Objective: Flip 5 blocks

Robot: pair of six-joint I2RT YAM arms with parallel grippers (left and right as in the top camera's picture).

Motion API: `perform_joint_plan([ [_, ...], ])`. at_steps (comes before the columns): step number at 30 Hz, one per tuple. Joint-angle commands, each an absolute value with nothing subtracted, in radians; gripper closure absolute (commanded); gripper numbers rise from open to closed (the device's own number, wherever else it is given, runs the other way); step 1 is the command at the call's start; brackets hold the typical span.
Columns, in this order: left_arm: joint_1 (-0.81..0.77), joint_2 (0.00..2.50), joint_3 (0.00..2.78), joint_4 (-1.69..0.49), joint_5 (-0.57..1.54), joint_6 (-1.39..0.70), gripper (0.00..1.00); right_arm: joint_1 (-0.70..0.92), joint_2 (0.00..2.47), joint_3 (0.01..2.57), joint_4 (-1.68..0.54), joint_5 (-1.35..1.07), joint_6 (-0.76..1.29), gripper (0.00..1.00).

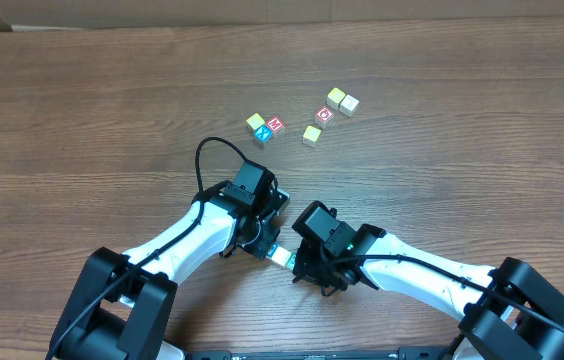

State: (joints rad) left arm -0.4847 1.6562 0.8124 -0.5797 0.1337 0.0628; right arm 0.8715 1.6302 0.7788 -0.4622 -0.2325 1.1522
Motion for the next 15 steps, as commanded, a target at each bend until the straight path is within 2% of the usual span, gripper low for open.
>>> perform_joint_plan([
  [1,-0.504,1.752,0.739,-0.569,0.122,0.091,0.96,0.888,1.628,0.803,-0.402,-0.236,1.183,0.96],
  [15,-0.505,1.752,0.739,-0.540,0.093,0.091,0.96,0.898,1.628,0.803,-0.406,-0.238,1.261,0.96],
])
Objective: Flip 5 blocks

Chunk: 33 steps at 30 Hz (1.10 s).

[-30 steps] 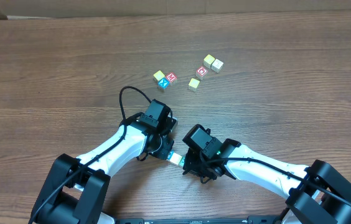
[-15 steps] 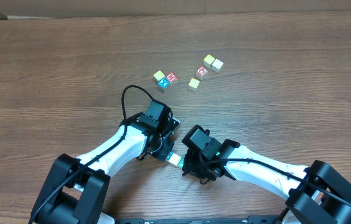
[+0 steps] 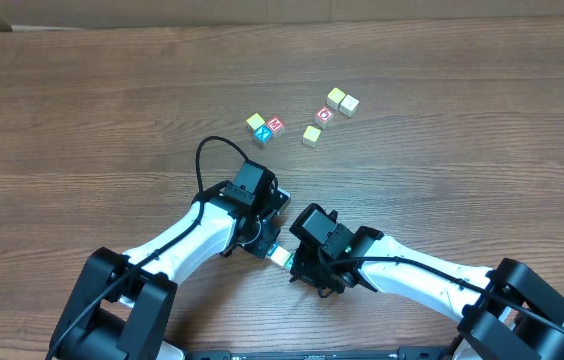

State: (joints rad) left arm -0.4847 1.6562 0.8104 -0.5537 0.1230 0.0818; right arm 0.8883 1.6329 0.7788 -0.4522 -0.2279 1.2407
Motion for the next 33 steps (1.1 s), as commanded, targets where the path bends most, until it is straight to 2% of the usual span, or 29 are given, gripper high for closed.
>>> perform_joint_plan([
  [1,-0.504,1.752,0.739,-0.537,0.089,0.091,0.96,0.898,1.628,0.803,-0.410,-0.238,1.262,0.96],
  [33,-0.505,1.752,0.739,-0.485,0.078,0.135,0.96,0.936,1.650,0.803,-0.420,-0.221,1.435,0.96],
])
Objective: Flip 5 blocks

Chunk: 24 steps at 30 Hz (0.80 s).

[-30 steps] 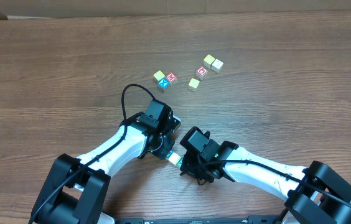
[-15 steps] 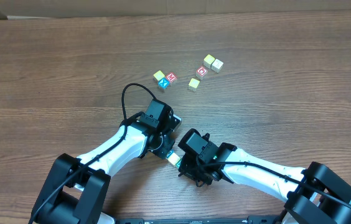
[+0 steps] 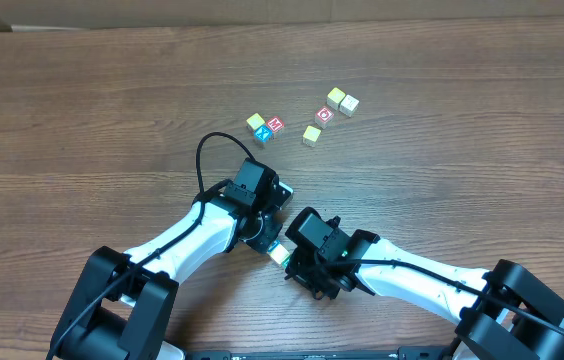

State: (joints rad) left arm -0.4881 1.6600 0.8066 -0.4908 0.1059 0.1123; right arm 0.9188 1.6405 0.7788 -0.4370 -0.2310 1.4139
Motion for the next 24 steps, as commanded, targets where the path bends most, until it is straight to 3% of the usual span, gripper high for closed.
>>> perform_joint_plan([
  [1,-0.505,1.752,0.739,-0.484,0.078,0.135,0.96,0.938,1.650,0.803,-0.420,-0.221,1.437,0.96],
  [24,-0.505,1.752,0.739,-0.455,0.078,0.187,0.96,0.944,1.650,0.803,-0.421,-0.218,1.467,0.96],
])
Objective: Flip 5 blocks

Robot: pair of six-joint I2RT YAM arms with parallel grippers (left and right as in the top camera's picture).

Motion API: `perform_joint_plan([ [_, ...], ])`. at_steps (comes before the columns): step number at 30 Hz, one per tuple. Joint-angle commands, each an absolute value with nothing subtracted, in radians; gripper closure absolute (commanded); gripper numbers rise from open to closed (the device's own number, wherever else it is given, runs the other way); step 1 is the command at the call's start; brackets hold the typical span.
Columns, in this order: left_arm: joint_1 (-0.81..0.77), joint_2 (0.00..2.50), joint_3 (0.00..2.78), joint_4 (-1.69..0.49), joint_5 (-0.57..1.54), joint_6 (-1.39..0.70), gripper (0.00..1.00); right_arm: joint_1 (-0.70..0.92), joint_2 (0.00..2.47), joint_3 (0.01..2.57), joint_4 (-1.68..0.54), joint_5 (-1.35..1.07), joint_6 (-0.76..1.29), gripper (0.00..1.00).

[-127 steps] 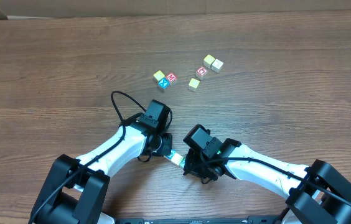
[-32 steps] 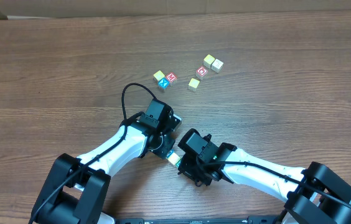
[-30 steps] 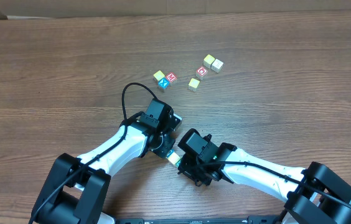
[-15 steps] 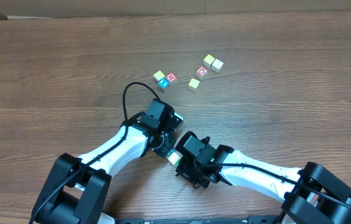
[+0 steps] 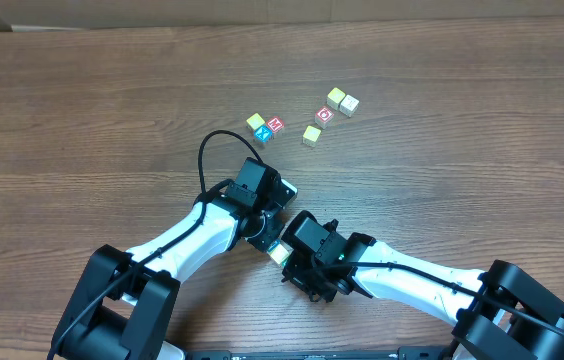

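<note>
A small green-and-white block (image 5: 279, 252) hangs low over the table's front, wedged between both grippers. My left gripper (image 5: 270, 240) reaches down to it from the upper left and appears shut on it. From the right, my right gripper (image 5: 290, 260) presses up against the same block, its fingers hidden under its own body. Farther back lie two loose groups: a yellow block (image 5: 255, 121), a red M block (image 5: 275, 125) and a blue block (image 5: 262, 136); then a red O block (image 5: 324, 114), a yellow-green block (image 5: 311, 134), a yellow block (image 5: 335, 97) and a cream block (image 5: 350, 105).
The left arm's black cable (image 5: 205, 160) loops up over the wooden table (image 5: 482, 170). Both white arms cross the front of the table and meet near its middle.
My right gripper has shifted a little further left and up against the block. The left wrist sits slightly higher and more to the right. The loose blocks have not moved.
At the oldest moment the block was at my left gripper's tips, with the right gripper just to its right. At each later moment the right gripper stood closer to it, and now it is pressed against the block. The block itself has hardly shifted.
</note>
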State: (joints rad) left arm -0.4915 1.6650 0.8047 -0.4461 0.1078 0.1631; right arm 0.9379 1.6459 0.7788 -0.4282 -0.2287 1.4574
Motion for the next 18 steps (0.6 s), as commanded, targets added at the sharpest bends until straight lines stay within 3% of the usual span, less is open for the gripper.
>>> perform_joint_plan([
  [1,-0.505,1.752,0.739,-0.456,0.074,0.187,0.96,0.943,1.650,0.803,-0.421,-0.218,1.467,0.96],
  [18,-0.457,1.752,0.739,-0.459,0.027,0.132,0.96,0.943,1.650,0.803,-0.420,-0.219,1.472,0.96],
])
